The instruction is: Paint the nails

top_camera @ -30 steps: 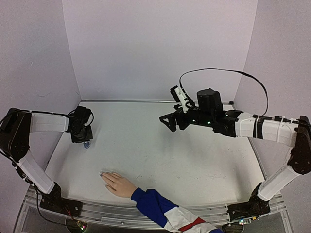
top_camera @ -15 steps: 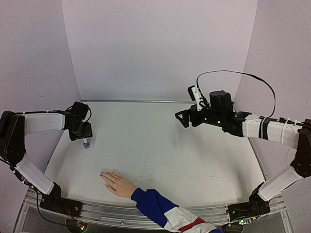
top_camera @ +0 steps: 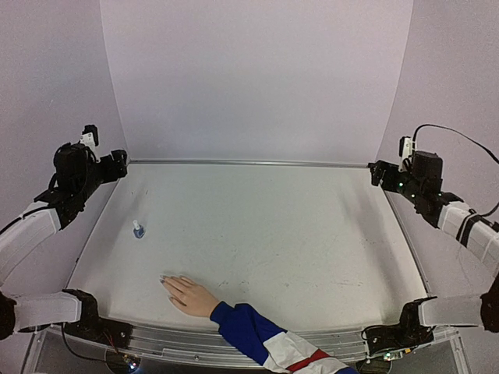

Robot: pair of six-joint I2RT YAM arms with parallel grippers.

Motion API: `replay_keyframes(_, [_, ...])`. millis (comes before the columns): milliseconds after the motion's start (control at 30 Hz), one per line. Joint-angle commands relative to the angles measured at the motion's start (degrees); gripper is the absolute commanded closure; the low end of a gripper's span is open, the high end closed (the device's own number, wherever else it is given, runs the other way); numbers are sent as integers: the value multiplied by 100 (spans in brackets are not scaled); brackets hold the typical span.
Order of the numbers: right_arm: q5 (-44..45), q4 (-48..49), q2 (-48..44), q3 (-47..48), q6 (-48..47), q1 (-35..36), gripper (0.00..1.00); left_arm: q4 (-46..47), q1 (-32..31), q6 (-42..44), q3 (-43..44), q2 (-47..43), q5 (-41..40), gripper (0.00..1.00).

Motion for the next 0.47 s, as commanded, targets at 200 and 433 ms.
replay_keyframes(200, [532,343,-1184,-88,-156,35,2,1726,68,1179,-175,-501,-64,11])
replay_keyframes(433, [499,494,-1169,-164,-178,35,2,1728,72,1113,-347,-578,-120,11])
